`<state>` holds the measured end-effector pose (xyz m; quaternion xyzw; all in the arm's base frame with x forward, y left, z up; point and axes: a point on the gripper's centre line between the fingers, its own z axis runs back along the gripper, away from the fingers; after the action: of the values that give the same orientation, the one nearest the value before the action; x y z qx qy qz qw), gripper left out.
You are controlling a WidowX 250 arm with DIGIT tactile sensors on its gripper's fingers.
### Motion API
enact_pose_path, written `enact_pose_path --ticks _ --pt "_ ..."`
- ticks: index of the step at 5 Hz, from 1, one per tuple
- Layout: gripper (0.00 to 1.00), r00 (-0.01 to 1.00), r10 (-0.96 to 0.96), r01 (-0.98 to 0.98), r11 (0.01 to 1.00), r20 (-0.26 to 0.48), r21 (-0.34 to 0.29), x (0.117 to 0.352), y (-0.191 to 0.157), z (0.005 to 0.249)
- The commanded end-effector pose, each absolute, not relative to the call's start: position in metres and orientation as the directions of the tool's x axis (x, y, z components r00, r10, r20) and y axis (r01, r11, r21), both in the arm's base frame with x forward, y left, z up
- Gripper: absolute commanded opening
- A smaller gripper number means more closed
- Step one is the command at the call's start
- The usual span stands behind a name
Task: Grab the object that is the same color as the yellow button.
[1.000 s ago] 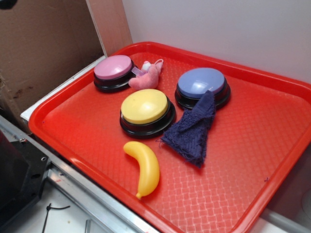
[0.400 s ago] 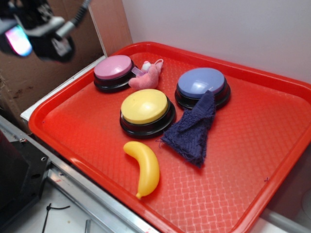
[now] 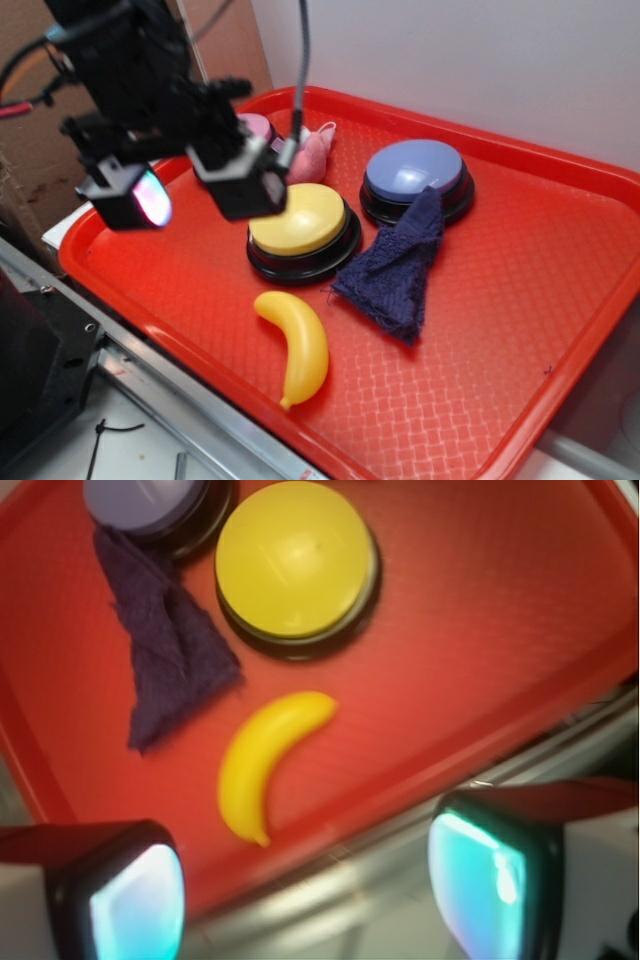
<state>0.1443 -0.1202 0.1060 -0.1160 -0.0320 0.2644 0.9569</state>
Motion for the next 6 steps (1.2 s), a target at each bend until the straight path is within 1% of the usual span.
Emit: enact_pose_path --ticks 1,2,3,5,6 --pt "1.0 0.813 0.582 -0.565 0.798 0.021 -0.21 0.166 -0.143 0.066" --pt "1.0 0.816 0.577 -0.566 0.806 0.017 -0.172 0.172 -0.147 0.046" --pt "1.0 0.824 0.567 -0.558 0.816 0.015 -0.15 0.175 -0.151 0.031" --pt "1.0 0.814 0.581 -0.576 0.809 0.014 -0.117 0.176 -0.152 0.015" --pt "0.23 0.799 0.6 -0.595 0.798 0.037 -0.102 0.175 -0.152 0.012"
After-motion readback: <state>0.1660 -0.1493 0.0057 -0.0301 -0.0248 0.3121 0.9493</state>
